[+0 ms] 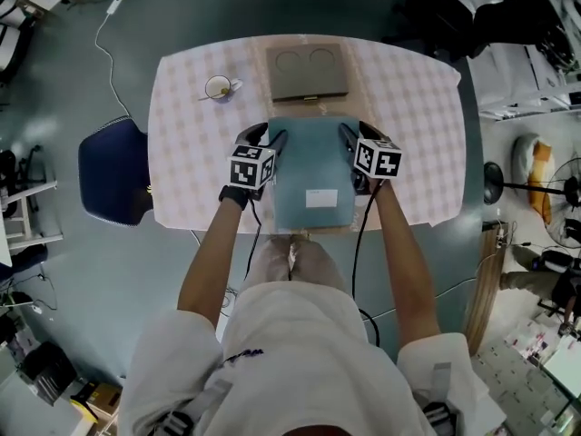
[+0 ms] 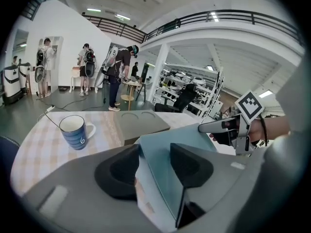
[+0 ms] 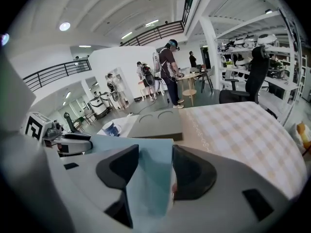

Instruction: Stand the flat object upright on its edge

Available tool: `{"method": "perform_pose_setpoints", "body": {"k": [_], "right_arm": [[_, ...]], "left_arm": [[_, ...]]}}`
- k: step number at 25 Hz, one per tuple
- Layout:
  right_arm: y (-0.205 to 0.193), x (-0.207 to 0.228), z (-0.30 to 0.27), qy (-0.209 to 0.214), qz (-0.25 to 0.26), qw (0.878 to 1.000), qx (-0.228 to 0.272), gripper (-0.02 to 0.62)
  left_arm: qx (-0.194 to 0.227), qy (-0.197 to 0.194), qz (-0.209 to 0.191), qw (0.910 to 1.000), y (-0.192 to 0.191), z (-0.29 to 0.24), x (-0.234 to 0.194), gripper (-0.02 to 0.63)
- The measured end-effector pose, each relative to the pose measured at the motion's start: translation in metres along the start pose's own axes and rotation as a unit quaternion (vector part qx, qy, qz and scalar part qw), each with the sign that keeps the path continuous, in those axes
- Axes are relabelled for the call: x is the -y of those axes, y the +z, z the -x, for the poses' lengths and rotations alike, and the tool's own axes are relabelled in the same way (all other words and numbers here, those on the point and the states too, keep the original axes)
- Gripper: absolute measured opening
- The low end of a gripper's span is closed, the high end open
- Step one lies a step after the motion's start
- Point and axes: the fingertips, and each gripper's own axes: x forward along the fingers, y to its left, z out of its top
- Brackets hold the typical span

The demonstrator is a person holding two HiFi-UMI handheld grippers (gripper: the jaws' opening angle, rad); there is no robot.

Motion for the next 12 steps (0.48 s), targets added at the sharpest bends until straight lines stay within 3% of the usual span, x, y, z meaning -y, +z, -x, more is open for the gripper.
{"method": "perform_pose_setpoints", "body": {"k": [7,12], "right_arm": [[0.013,-0.022,0.04,-0.004,-0.004,0.999,0.036,0.221],[0.018,-0.03,0.069,0.0,0.003,0.999,0.047,0.235]], "left_arm": [[0.032,0.008,0.008,0.9994,0.024,0.034,0.013,0.21],[0.034,-0.004,-0.01,0.9993,0.033,0.054,0.032,0.23]]}}
